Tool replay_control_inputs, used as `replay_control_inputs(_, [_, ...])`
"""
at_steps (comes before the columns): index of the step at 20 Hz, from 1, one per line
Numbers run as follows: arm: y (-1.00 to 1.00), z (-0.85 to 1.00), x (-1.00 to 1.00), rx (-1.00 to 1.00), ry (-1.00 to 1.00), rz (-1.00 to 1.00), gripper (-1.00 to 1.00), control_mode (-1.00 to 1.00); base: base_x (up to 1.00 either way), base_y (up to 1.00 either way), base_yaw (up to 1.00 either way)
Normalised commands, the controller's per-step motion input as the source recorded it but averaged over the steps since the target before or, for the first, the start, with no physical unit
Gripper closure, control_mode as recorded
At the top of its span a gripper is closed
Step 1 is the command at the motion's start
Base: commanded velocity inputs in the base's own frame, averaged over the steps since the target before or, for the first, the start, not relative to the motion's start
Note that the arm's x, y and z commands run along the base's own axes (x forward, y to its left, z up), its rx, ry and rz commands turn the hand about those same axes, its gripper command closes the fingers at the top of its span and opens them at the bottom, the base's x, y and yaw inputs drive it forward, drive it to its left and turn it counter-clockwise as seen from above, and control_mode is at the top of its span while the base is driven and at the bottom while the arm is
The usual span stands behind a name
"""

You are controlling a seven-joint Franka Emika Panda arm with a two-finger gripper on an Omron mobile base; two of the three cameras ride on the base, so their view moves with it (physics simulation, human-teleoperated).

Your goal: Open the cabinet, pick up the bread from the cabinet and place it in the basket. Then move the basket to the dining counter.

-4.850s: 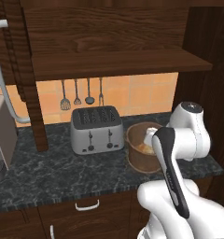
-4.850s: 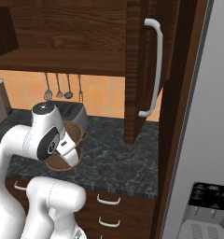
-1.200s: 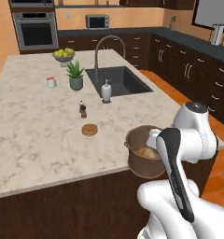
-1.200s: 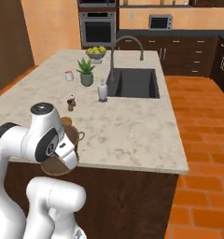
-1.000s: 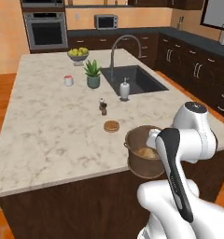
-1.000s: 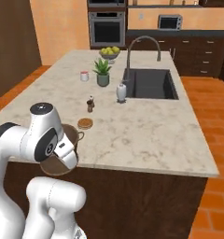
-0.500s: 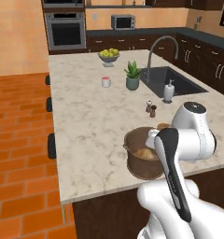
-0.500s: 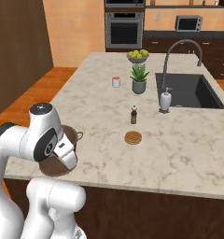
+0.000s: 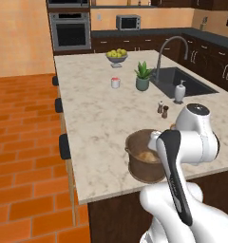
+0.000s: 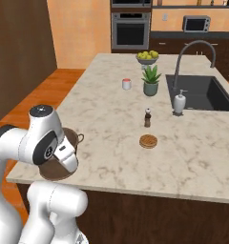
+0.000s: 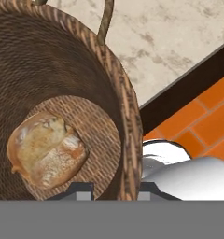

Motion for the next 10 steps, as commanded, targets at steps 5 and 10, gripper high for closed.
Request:
replay_control_inputs(5, [0.01,0.0,0.73,0.0,0.04,0.0,1.0,-1.0,0.12,0.0,0.0])
replay_control_inputs(10, [0.09,0.0,1.0,0.0,0.11,0.0,1.0,-1.0,0.0,0.0,0.0])
